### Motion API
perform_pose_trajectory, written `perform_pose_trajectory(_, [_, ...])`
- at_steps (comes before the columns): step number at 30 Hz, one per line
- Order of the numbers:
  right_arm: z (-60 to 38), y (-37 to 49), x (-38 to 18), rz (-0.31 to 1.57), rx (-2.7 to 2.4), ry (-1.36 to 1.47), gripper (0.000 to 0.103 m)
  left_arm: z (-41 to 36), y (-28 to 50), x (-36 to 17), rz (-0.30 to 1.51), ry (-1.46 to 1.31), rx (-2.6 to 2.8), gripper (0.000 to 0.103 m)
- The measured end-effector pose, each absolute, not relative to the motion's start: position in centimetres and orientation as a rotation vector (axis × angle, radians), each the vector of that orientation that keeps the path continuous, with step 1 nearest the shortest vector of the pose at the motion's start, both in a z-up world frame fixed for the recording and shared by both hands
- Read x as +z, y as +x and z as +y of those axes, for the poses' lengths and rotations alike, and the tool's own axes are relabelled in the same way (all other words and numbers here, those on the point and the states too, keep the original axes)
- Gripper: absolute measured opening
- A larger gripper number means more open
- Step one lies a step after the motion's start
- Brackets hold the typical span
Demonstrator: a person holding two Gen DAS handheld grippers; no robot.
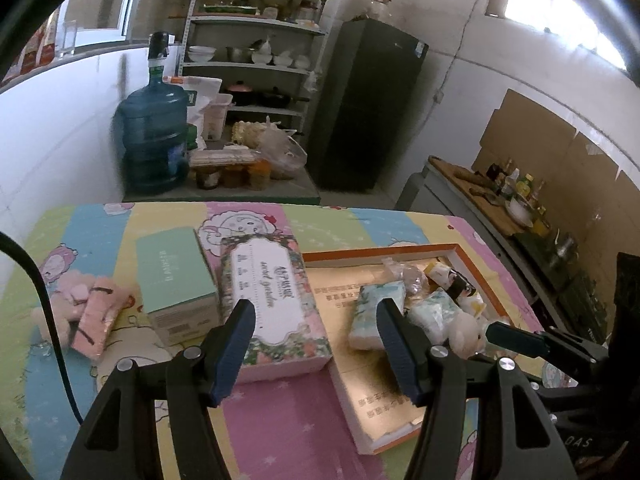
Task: Organize soft objects
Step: 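Move both open grippers back over the pink items on the table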
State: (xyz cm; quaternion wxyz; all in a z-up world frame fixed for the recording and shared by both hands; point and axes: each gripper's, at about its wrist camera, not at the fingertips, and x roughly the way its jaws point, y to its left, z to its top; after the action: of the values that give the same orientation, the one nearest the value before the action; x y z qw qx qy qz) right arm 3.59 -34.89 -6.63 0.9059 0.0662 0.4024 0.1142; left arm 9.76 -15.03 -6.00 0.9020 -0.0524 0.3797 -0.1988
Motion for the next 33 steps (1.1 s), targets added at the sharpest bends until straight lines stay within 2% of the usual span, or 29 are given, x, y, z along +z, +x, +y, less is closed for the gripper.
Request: perform_pose_trajectory(33, [-21.8,3.2,-5.3,0.797,0.323,0.100,0.062,-1.2,7.3,-5.3,0.756,-0.160,-0.326,0.063])
